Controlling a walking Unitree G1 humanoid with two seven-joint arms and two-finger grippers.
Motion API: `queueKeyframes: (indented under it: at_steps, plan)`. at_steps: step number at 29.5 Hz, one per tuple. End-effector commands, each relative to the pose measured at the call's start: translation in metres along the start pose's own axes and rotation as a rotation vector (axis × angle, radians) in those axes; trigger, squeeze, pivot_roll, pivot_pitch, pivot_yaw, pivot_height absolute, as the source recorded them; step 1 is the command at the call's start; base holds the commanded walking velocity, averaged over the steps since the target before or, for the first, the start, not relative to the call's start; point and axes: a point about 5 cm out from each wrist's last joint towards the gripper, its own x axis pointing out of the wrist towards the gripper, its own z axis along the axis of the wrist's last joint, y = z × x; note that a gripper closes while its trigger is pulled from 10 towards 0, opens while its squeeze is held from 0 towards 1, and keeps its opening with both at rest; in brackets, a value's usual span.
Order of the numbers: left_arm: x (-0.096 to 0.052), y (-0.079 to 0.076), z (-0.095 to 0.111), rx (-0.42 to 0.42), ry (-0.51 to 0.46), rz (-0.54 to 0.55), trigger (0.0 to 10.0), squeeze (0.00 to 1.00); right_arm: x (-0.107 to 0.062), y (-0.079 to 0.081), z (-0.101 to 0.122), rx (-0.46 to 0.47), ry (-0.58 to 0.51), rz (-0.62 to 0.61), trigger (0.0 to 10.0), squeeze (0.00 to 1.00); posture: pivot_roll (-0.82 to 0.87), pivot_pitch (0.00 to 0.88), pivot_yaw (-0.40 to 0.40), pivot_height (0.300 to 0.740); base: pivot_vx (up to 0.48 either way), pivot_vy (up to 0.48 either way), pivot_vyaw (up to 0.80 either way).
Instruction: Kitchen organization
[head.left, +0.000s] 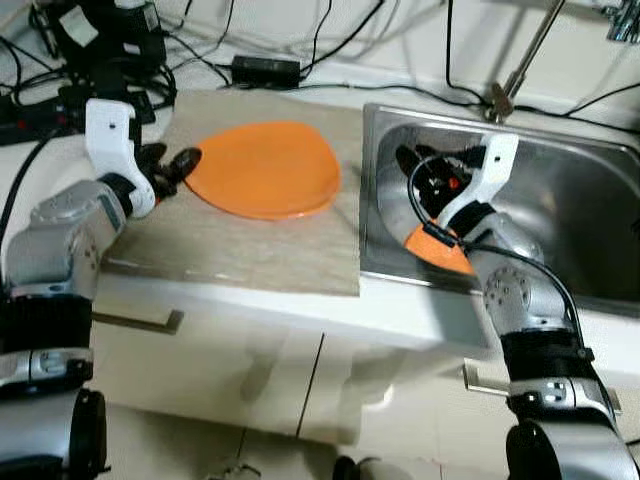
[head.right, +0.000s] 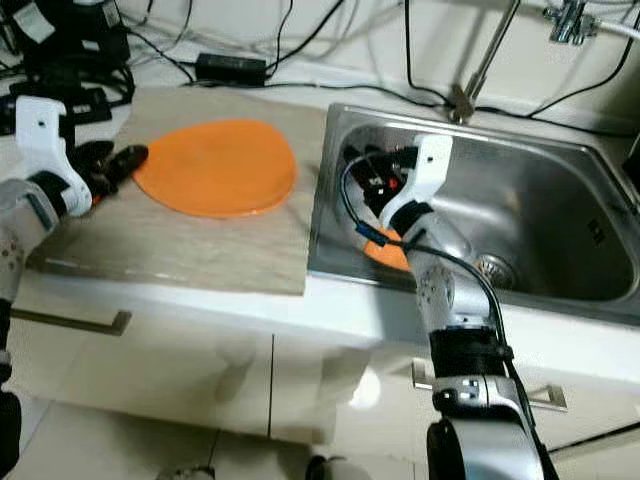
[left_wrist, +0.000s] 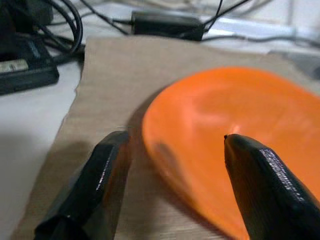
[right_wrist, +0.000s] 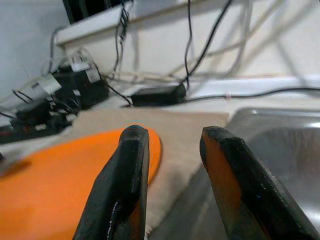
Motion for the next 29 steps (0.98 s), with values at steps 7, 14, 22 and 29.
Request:
queueKeyframes:
  at_steps: [7, 14, 22, 29]
  plan:
    - [0.015, 0.0, 0.0, 0.071, -0.021, 0.047, 10.0, 0.0, -0.007, 0.012, 0.001, 0.029, 0.013, 0.003, 10.0, 0.0, 0.0, 0.05, -0.085, 0.74, 0.0, 0.0, 0.0]
    - [0.028, -0.007, -0.008, 0.115, -0.003, 0.036, 10.0, 0.0, 0.002, 0.018, 0.003, 0.009, 0.029, 0.011, 10.0, 0.0, 0.0, 0.048, -0.099, 0.74, 0.0, 0.0, 0.0]
    - [0.039, -0.005, -0.013, 0.165, 0.055, 0.061, 10.0, 0.0, 0.029, 0.022, 0.008, -0.024, 0.041, -0.021, 10.0, 0.0, -0.01, 0.056, -0.107, 0.74, 0.0, 0.0, 0.0]
    - [0.035, 0.002, -0.037, 0.15, 0.183, 0.085, 10.0, 0.0, 0.042, 0.026, 0.005, 0.005, 0.058, -0.017, 10.0, 0.0, -0.01, 0.064, -0.108, 0.74, 0.0, 0.0, 0.0]
